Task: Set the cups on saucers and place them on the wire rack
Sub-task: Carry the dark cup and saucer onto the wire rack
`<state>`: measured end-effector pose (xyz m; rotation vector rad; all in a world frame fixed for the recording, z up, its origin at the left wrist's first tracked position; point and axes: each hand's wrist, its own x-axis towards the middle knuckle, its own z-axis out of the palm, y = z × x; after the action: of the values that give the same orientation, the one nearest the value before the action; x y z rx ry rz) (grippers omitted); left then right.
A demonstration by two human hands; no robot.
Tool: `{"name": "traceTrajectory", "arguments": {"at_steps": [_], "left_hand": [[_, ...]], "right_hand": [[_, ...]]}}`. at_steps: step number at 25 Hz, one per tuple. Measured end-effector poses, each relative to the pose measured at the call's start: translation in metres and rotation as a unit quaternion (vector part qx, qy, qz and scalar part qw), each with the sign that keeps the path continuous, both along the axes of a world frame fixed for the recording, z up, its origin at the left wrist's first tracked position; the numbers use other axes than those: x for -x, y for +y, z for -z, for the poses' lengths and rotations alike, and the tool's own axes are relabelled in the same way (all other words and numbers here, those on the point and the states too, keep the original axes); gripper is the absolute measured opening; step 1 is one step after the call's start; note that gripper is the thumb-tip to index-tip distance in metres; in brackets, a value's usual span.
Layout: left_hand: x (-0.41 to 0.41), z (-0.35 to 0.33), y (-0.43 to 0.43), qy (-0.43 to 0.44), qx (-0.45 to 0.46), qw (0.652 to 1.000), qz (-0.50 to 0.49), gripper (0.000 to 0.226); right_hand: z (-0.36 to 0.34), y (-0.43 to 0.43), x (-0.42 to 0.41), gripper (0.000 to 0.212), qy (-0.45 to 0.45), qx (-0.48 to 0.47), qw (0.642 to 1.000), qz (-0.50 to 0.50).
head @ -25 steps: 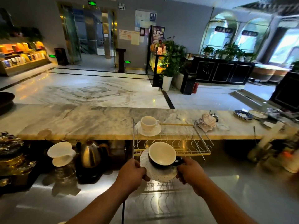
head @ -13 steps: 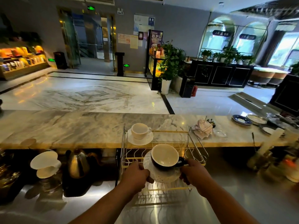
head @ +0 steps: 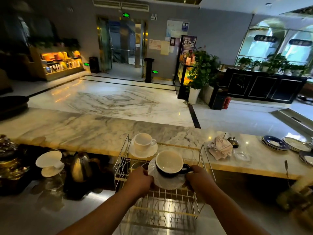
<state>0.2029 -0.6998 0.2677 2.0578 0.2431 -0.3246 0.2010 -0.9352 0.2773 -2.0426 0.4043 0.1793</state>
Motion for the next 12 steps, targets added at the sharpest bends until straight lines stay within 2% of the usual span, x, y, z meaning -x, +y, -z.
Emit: {"name": "traceTrajectory", "arguments": {"at_steps": [4, 8, 12], "left_hand": [[-0.019, 0.0, -0.009, -0.002, 0.012, 1.0, 0.007, 0.017], [-0.036, 0.005, -0.018, -0.001, 0.003, 1.0, 0.012, 0.008], [-0.053, 0.013, -0.024, 0.025, -0.01, 0.999, 0.027, 0.015]], "right_hand": [[0.001, -0.013, -0.022, 0.016, 0.0, -0.008, 1.0, -0.013], [0.008, -0.019, -0.034, 0.019, -0.003, 0.004, 1.0, -0.01], [0.014, -0.028, -0.047, 0.019, 0.007, 0.018, 1.0, -0.014]]}}
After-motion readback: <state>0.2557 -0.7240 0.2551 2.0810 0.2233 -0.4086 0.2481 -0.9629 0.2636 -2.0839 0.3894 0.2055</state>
